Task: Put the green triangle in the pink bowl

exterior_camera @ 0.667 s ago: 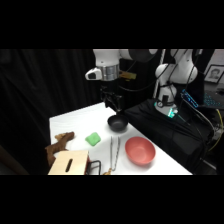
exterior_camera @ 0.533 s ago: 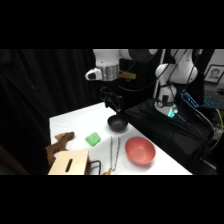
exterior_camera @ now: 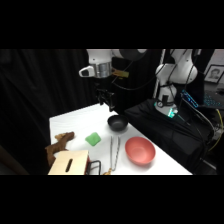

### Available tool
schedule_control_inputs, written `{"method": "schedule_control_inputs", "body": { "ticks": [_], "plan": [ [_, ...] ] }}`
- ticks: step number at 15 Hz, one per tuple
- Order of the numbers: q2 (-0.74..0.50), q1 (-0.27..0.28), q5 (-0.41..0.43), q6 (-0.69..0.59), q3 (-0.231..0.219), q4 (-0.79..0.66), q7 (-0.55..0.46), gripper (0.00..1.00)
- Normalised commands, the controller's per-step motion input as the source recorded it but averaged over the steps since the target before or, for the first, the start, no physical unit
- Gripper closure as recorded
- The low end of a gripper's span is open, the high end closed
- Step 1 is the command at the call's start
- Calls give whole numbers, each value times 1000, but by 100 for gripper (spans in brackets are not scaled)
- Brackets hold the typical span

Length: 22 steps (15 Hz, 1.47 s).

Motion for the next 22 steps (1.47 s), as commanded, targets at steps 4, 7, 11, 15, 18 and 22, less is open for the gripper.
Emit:
{"method": "schedule_control_inputs", "body": {
  "ticks": [4, 7, 11, 15, 18, 22],
  "plan": [
    [277, -73, 43, 158, -28, 283, -323, 0],
    [317, -74, 71, 171, -5, 307, -271, 0],
    [313, -113, 125, 111, -11, 336, -265, 0],
    [261, -107, 110, 80, 1, 297, -251, 0],
    [277, -80, 86, 146, 20, 266, -215, 0],
    [253, -90, 112, 227, 57, 174, -215, 0]
  ]
}}
